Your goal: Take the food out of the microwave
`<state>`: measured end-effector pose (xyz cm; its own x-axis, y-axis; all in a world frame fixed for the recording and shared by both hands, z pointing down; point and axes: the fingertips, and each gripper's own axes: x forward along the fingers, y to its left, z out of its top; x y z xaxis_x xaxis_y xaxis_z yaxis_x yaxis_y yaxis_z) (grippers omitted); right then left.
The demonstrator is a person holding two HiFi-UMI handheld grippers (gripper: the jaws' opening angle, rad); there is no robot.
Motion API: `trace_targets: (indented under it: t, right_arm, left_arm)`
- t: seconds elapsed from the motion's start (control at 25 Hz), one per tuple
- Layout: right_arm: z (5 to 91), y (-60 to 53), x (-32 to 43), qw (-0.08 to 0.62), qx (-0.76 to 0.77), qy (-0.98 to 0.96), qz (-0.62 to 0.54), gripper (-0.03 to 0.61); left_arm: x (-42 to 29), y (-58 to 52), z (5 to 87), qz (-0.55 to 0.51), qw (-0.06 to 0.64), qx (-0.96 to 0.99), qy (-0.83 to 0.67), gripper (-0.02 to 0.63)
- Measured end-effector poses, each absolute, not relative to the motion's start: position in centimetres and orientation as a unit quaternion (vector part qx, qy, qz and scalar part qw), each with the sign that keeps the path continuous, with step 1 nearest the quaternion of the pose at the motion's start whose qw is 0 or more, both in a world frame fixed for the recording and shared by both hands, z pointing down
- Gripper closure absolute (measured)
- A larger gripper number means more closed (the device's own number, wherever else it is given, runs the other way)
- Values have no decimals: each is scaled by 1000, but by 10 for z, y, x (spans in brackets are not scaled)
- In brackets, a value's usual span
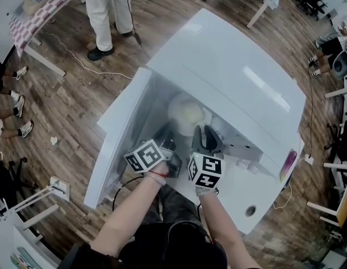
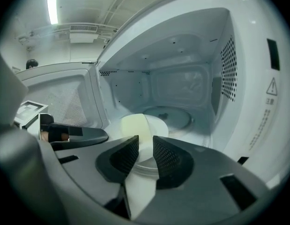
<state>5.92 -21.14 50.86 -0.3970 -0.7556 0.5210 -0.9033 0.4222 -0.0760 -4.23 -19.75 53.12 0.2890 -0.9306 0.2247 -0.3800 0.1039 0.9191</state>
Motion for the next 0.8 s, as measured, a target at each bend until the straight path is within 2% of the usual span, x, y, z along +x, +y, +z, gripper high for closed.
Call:
trace_targets:
  t: [0.32, 0.8]
  right_arm:
    - [511, -204, 62, 209, 513, -813, 179, 471]
    - [504, -192, 65, 201, 512, -816, 178, 471]
  left_arm:
    - [-47, -200, 512, -297, 504, 617, -526, 591]
    - [-47, -180, 524, -363, 552, 551, -509, 592]
